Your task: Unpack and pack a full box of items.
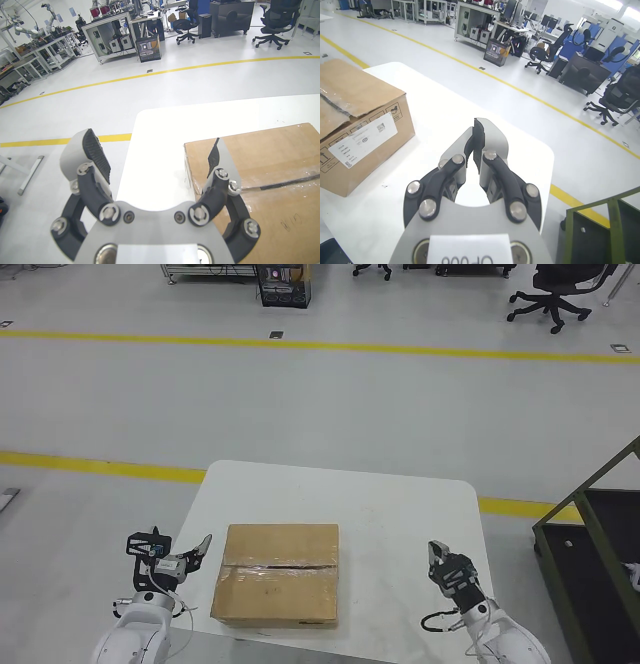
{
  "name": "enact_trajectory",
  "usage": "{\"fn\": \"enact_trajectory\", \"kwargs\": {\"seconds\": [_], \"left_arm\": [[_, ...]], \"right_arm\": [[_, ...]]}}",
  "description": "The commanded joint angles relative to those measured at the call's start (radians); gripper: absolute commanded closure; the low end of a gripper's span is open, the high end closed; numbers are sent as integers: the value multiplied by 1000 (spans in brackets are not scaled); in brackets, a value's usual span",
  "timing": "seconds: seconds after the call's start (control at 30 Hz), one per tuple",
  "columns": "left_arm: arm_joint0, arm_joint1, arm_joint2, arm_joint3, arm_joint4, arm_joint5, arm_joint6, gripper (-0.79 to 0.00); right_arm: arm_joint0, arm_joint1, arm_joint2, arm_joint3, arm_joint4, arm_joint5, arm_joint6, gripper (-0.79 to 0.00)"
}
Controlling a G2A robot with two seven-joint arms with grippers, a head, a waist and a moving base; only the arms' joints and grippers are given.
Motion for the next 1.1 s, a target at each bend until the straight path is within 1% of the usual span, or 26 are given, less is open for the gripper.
{"fn": "enact_trajectory", "kwargs": {"seconds": [0.0,0.13,0.27,0.5,0.6,0.7,1.07], "left_arm": [[0,0,0,0,0,0,0,-785],[-1,0,1,0,0,-2,0,-785],[9,-1,26,-29,76,3,-18,-785],[52,-4,107,-153,171,-45,-52,-785],[67,-6,156,-182,233,-66,-67,-785],[66,-9,198,-189,254,-72,-92,-785],[66,-9,198,-189,254,-72,-92,-785]], "right_arm": [[-12,1,12,-7,1,-4,-6,0],[-19,2,27,0,19,-11,-8,0],[-18,3,36,10,26,-14,4,0],[-13,4,53,14,32,-11,11,0],[-9,4,63,20,36,2,14,0],[-8,4,72,26,44,12,15,0],[-34,2,84,33,54,21,4,0]]}}
